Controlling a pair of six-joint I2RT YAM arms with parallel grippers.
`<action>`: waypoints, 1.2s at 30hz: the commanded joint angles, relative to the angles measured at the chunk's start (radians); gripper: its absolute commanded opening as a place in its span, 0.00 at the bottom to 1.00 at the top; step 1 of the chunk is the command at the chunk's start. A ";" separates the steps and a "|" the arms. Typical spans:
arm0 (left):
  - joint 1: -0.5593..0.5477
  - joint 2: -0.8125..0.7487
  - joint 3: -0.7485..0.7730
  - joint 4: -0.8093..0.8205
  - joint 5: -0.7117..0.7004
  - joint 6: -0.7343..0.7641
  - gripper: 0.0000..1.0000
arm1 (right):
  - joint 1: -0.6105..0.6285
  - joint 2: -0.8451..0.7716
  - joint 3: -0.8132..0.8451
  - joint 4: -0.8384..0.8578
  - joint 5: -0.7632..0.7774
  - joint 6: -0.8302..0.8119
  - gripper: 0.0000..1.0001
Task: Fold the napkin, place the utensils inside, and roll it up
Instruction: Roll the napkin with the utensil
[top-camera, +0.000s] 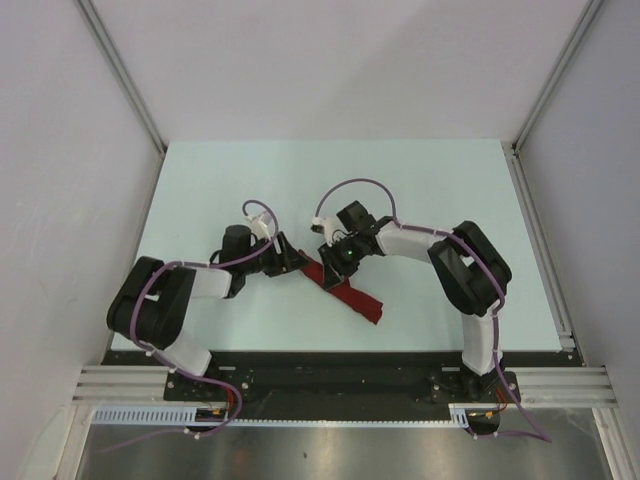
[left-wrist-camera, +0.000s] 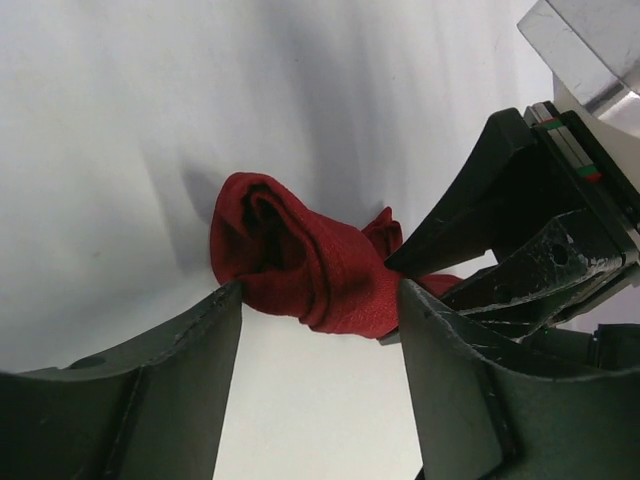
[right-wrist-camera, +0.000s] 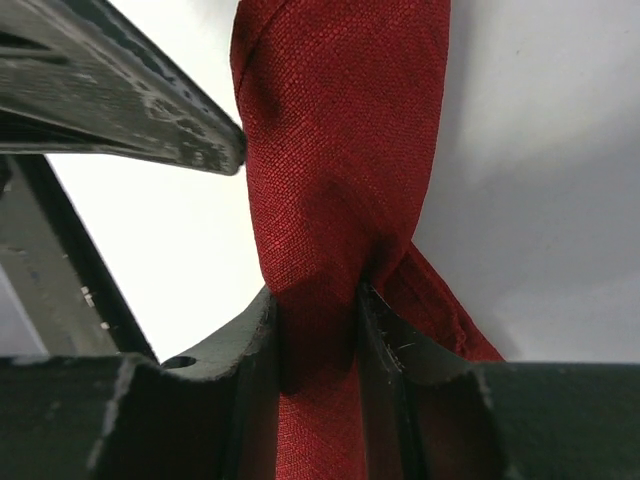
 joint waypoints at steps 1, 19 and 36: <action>-0.029 0.047 0.003 0.132 0.058 -0.052 0.60 | 0.007 0.100 -0.015 -0.020 -0.137 0.010 0.16; -0.055 0.157 0.121 0.036 0.059 -0.076 0.00 | 0.179 -0.262 -0.018 -0.096 0.619 0.052 0.68; -0.055 0.163 0.143 -0.002 0.061 -0.064 0.00 | 0.382 -0.104 -0.032 -0.081 0.945 -0.011 0.64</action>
